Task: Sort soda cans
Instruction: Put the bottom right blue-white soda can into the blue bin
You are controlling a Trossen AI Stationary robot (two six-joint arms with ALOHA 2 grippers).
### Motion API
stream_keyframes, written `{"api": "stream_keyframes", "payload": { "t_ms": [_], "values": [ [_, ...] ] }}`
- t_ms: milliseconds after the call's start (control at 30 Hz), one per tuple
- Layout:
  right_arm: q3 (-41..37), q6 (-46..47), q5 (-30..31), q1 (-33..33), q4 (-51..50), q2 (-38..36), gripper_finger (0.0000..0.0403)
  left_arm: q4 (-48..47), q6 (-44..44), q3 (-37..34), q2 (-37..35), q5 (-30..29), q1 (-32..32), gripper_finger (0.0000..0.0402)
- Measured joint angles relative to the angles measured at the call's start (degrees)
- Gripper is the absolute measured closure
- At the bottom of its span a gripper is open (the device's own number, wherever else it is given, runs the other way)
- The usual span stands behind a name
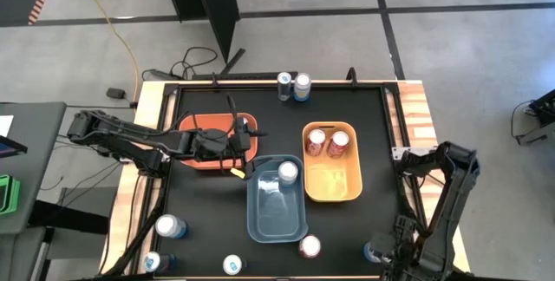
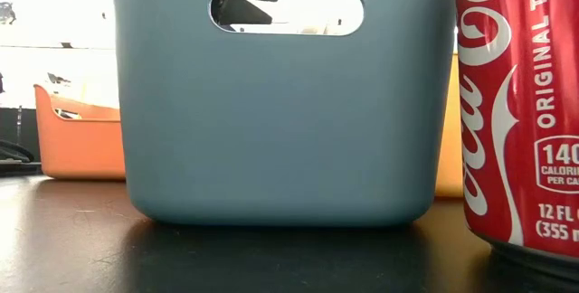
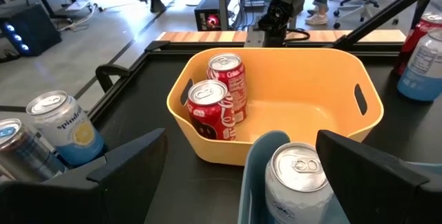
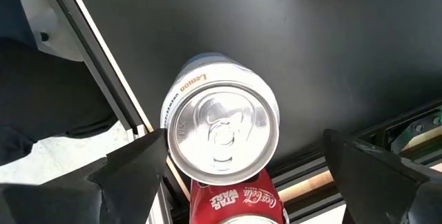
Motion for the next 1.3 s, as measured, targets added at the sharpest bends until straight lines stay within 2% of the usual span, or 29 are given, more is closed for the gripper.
{"api": "stream_keyframes", "payload": {
  "t_ms": [400,800,967,1167,1300],
  "values": [
    [-4.99,0.55,-0.19,0.32,6.13,0.02,0.0003,0.02,-0.18,0.00,0.00,0.00,0.00,0.0036],
    [-13.39,-5.17,-0.35,-1.80,17.78,0.02,0.0004,0.04,-0.18,0.00,0.00,0.00,0.00,0.0036],
    [-15.55,-5.77,-0.83,-2.41,20.31,0.02,0.0031,0.04,-0.18,0.00,0.00,0.00,-0.01,0.0036],
    [-16.52,-7.14,-2.50,-2.72,23.02,-0.09,0.0095,0.06,-0.18,0.00,0.00,-0.02,-0.01,0.0036],
    [-16.52,-8.97,-2.97,-3.40,23.89,-0.09,0.0095,0.07,-0.31,0.00,0.00,0.00,-0.01,0.0036]
  ]
}}
